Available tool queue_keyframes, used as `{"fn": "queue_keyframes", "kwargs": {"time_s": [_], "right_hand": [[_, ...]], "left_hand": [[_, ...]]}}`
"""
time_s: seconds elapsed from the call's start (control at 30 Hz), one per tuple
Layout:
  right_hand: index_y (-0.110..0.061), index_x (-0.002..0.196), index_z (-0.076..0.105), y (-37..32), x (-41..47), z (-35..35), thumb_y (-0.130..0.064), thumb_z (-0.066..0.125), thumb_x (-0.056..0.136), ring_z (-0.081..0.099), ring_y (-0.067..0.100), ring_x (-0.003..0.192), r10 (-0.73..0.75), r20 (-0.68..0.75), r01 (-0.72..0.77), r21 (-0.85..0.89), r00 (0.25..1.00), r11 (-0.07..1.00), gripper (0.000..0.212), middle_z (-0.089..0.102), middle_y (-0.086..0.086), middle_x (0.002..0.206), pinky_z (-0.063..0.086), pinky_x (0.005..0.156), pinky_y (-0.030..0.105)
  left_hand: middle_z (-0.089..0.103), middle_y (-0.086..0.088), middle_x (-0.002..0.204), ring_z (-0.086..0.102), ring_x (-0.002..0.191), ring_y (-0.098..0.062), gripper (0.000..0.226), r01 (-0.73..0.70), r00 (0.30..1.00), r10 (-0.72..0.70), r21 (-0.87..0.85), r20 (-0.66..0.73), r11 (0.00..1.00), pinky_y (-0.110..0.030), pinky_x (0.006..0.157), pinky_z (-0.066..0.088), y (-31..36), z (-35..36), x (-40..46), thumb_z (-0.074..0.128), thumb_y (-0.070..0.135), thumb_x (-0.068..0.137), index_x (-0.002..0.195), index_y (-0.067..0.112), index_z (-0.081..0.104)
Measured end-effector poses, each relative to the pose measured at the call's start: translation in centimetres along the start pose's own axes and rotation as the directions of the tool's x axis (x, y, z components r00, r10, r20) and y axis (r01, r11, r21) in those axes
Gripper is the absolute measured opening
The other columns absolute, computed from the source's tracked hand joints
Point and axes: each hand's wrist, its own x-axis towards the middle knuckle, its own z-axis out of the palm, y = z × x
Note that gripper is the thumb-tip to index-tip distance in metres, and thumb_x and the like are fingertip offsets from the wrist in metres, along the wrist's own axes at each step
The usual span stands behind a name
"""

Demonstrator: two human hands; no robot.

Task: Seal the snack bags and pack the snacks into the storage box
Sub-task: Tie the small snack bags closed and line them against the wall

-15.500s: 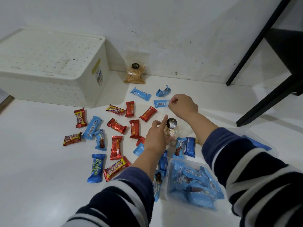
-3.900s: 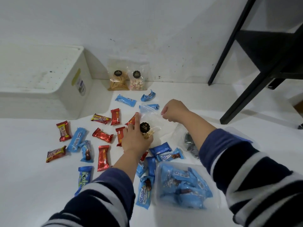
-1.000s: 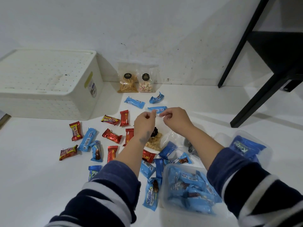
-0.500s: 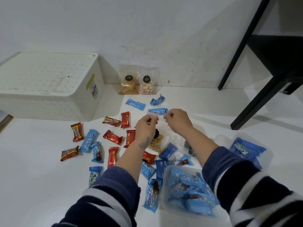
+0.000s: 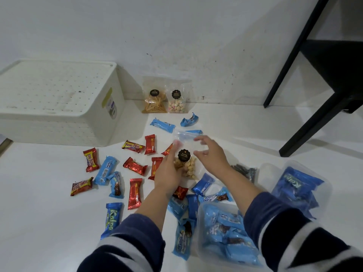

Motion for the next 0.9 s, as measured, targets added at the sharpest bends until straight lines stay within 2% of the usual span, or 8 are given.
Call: {"fn": "queue_keyframes", "kwargs": {"time_s": [0.1,0.2,0.3,0.43,0.57,0.63,0.8,0.9], "right_hand": [[-0.027,0.130,0.055,0.4,0.6,0.9,-0.001,0.057,0.089,0.058,0.013,0.083,0.047,0.048,-0.046,-0.014,0.998,0.999,0.049,0.054,0.005,0.127,0.045,0.079,0.019],[-0.026,0.135,0.051,-0.4,2.8,0.7,0.003,0.057,0.087,0.057,0.016,0.102,-0.032,-0.038,0.030,-0.063,0.999,0.998,0.056,0.050,0.003,0.130,0.048,0.093,0.024],[-0.026,0.135,0.049,-2.1,6.7,-0.9,0.006,0.055,0.086,0.056,0.013,0.095,-0.085,-0.163,0.078,-0.048,0.983,0.996,0.059,0.040,0.002,0.129,0.044,0.086,0.016],[-0.026,0.133,0.050,-3.7,13.2,-3.5,0.006,0.054,0.086,0.056,0.015,0.097,-0.137,-0.259,0.128,-0.051,0.956,0.990,0.058,0.038,0.005,0.126,0.042,0.084,0.016],[-0.023,0.135,0.049,-4.1,18.9,-5.0,0.004,0.056,0.087,0.053,0.016,0.101,-0.117,-0.291,0.101,-0.072,0.950,0.992,0.055,0.039,0.006,0.131,0.043,0.087,0.018],[-0.021,0.135,0.048,-3.4,21.1,-5.3,0.002,0.057,0.087,0.053,0.017,0.109,-0.106,-0.282,0.091,-0.067,0.953,0.994,0.054,0.039,0.007,0.134,0.044,0.094,0.022],[-0.021,0.137,0.047,-0.8,24.0,-5.0,0.000,0.055,0.087,0.045,0.022,0.131,0.012,-0.164,-0.020,-0.049,0.986,0.999,0.055,0.037,0.005,0.144,0.040,0.108,0.032],[-0.024,0.138,0.046,-0.1,23.7,-5.0,0.001,0.053,0.087,0.043,0.022,0.133,0.027,-0.143,-0.035,-0.054,0.989,0.998,0.057,0.036,0.004,0.147,0.043,0.101,0.029]], "left_hand": [[0.054,0.009,0.135,0.056,0.116,-0.014,0.079,0.013,0.999,-0.014,-0.008,-0.051,1.000,-0.034,0.092,0.050,0.1,0.1,0.5,0.063,0.012,0.086,0.140,0.051,0.021],[0.057,0.002,0.129,0.058,0.114,-0.020,0.079,-0.017,0.998,0.017,0.012,-0.065,1.000,-0.038,0.092,0.051,1.5,-0.3,3.0,0.065,0.019,0.087,0.148,0.038,0.018],[0.059,0.001,0.116,0.061,0.103,-0.018,0.079,-0.111,0.991,0.107,-0.047,-0.076,0.993,-0.040,0.087,0.052,4.1,-1.1,7.2,0.063,0.020,0.088,0.149,0.035,0.016],[0.057,-0.005,0.123,0.059,0.106,-0.021,0.078,-0.189,0.981,0.184,-0.127,-0.054,0.974,-0.042,0.093,0.050,6.8,-1.1,13.9,0.059,0.014,0.089,0.150,0.033,0.014],[0.054,-0.006,0.126,0.056,0.109,-0.021,0.085,-0.216,0.976,0.218,-0.118,0.007,0.969,-0.034,0.091,0.048,7.8,0.1,19.7,0.059,0.006,0.087,0.152,0.028,0.009],[0.052,-0.009,0.130,0.055,0.114,-0.024,0.088,-0.192,0.979,0.199,-0.132,0.044,0.973,-0.034,0.091,0.048,7.6,1.0,22.1,0.058,0.000,0.085,0.153,0.026,0.007],[0.035,-0.011,0.150,0.037,0.137,-0.026,0.092,-0.088,0.978,0.085,0.008,0.192,0.996,-0.032,0.105,0.035,6.4,3.0,24.5,0.061,0.005,0.086,0.152,0.024,0.000],[0.030,-0.011,0.153,0.035,0.137,-0.028,0.087,-0.064,0.976,0.058,0.019,0.212,0.998,-0.033,0.106,0.034,6.2,3.1,24.3,0.059,0.005,0.088,0.152,0.023,0.003]]}}
